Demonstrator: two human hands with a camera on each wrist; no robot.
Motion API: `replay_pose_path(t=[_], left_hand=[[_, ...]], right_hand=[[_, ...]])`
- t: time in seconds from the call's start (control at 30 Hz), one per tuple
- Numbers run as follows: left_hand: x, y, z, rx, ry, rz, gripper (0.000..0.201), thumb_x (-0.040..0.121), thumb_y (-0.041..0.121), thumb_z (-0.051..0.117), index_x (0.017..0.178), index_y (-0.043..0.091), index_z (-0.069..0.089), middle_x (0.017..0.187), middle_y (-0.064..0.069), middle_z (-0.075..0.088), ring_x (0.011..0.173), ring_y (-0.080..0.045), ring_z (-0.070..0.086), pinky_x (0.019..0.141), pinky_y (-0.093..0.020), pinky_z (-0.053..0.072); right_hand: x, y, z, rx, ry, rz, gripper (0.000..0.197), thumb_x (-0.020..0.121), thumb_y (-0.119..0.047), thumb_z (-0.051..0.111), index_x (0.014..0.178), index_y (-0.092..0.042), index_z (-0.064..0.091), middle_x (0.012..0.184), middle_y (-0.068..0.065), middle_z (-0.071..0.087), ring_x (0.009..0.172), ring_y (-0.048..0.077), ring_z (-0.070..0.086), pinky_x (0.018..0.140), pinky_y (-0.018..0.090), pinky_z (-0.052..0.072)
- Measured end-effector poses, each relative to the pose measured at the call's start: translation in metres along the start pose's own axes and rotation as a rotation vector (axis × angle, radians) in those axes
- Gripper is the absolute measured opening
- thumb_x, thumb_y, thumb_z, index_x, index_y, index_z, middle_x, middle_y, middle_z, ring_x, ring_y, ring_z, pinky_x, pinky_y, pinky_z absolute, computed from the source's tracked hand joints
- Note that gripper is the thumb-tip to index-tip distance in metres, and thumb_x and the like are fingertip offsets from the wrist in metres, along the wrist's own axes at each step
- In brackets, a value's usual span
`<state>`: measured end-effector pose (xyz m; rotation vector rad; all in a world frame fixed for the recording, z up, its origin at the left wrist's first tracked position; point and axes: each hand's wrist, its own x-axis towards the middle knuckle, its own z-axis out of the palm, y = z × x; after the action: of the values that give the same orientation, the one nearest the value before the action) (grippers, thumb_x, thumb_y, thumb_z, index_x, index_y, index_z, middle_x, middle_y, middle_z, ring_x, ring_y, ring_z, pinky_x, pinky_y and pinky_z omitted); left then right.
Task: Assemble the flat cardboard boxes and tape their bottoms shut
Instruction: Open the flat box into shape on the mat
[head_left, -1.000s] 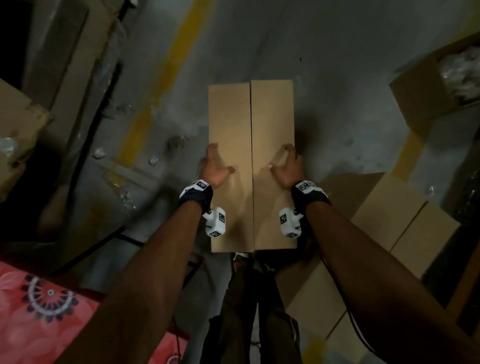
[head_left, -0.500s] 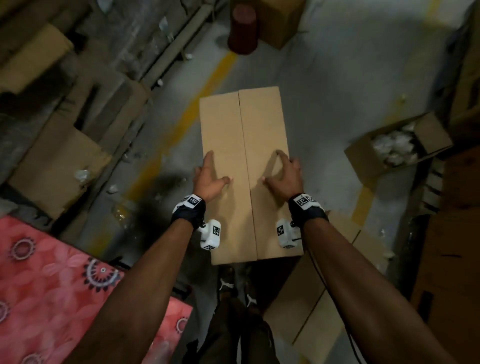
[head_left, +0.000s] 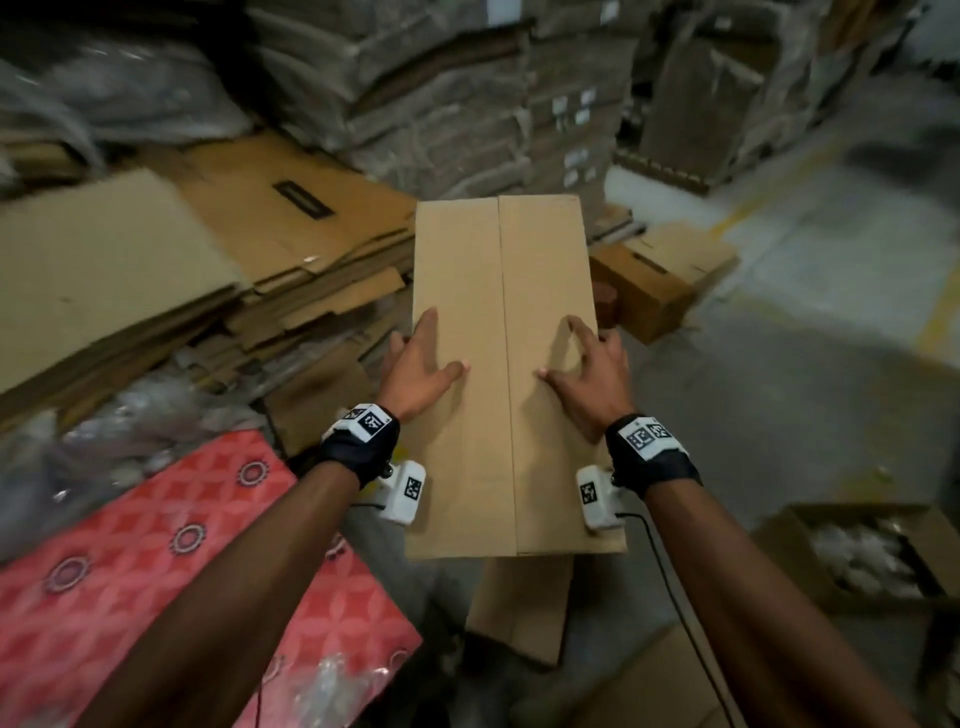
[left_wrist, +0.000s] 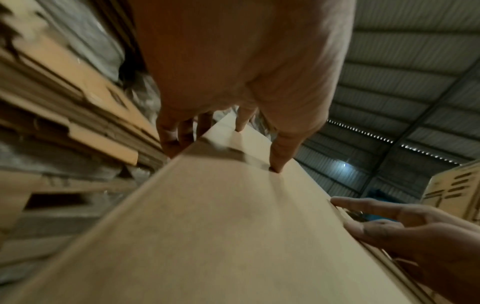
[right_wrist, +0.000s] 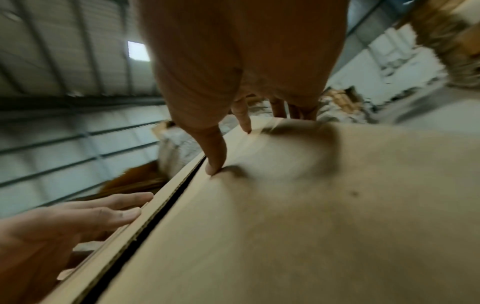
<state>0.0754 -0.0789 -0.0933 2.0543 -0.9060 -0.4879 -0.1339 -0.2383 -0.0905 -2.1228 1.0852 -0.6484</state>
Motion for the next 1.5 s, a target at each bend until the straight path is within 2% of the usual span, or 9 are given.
replay_pose_path(t=[0.23,0.53,0.6,0.67,0.77,0.93,1.17,1.3,1.5], left_hand=[[-0.099,-0.032,-0.129,0.043,0.241,-0.069,0.091,0.087,0.051,0.073,0.16,0.044,0.019,0.165,-0.022,0.014,0.152,-0.037,0.022,0.122,-0.043,0.024],[-0.265,-0.161,-0.263,0.04,0.395,-0.15,0.091,0.09,0.047,0.071,0.163,0.028,0.02,0.168,-0.005,0.021,0.156,-0.031,0.011,0.125,-0.047,0.019],[-0.306,-0.203,-0.286,0.039,0.388,-0.186,0.097,0.085,0.051,0.07,0.163,0.027,0.019,0.167,-0.004,0.026,0.155,-0.032,0.014,0.124,-0.048,0.022],[-0.349,-0.244,-0.303,0.026,0.392,-0.246,0.096,0.088,0.04,0.075,0.163,0.021,0.018,0.167,-0.004,0.026,0.155,-0.032,0.013,0.123,-0.044,0.02],[-0.395,-0.281,-0.316,-0.008,0.406,-0.286,0.097,0.088,0.027,0.079,0.162,0.011,0.02,0.167,-0.008,0.025,0.155,-0.027,0.019,0.126,-0.036,0.017],[-0.439,-0.315,-0.34,-0.09,0.537,-0.35,0.096,0.084,0.034,0.079,0.162,0.019,0.025,0.158,-0.011,0.039,0.148,-0.031,0.032,0.123,-0.048,0.027],[-0.457,-0.325,-0.395,0.0,0.618,-0.43,0.089,0.087,0.03,0.078,0.161,0.029,0.029,0.148,-0.021,0.041,0.144,-0.032,0.035,0.119,-0.033,0.031],[-0.462,-0.337,-0.39,-0.013,0.581,-0.433,0.082,0.086,0.014,0.079,0.156,0.012,0.037,0.157,-0.01,0.043,0.144,-0.027,0.042,0.11,-0.018,0.029],[-0.472,-0.359,-0.354,0.144,0.388,-0.498,0.072,0.088,0.018,0.076,0.152,0.015,0.043,0.156,-0.015,0.038,0.143,-0.032,0.039,0.113,-0.03,0.028]], right_hand=[[-0.047,-0.111,0.062,0.078,-0.114,-0.177,0.089,0.075,-0.052,0.081,0.151,-0.045,0.035,0.151,0.007,0.029,0.143,0.034,0.032,0.119,0.051,0.036],[-0.182,-0.229,0.198,0.132,-0.34,-0.315,0.081,0.079,-0.044,0.082,0.149,-0.044,0.041,0.148,0.008,0.032,0.144,0.031,0.031,0.118,0.046,0.035],[-0.222,-0.246,0.231,0.131,-0.396,-0.342,0.077,0.08,-0.043,0.082,0.145,-0.044,0.043,0.141,0.007,0.035,0.14,0.032,0.034,0.115,0.049,0.038],[-0.262,-0.262,0.263,0.115,-0.438,-0.395,0.073,0.076,-0.046,0.08,0.14,-0.046,0.045,0.135,0.006,0.038,0.135,0.033,0.038,0.112,0.053,0.04],[-0.302,-0.293,0.295,0.066,-0.461,-0.435,0.072,0.072,-0.047,0.081,0.136,-0.047,0.047,0.145,0.009,0.039,0.136,0.033,0.036,0.112,0.051,0.038],[-0.332,-0.339,0.324,0.052,-0.505,-0.476,0.074,0.072,-0.044,0.084,0.137,-0.046,0.05,0.152,0.004,0.034,0.143,0.029,0.028,0.117,0.056,0.032],[-0.344,-0.369,0.355,0.13,-0.662,-0.507,0.083,0.07,-0.039,0.087,0.145,-0.036,0.051,0.153,0.005,0.034,0.141,0.027,0.04,0.118,0.046,0.039],[-0.344,-0.356,0.376,0.094,-0.76,-0.5,0.093,0.06,-0.04,0.089,0.144,-0.036,0.051,0.154,0.012,0.036,0.142,0.031,0.039,0.118,0.046,0.038],[-0.345,-0.3,0.395,-0.005,-0.957,-0.473,0.08,0.068,-0.029,0.092,0.14,-0.034,0.056,0.163,0.011,0.021,0.149,0.036,0.028,0.122,0.049,0.031]])
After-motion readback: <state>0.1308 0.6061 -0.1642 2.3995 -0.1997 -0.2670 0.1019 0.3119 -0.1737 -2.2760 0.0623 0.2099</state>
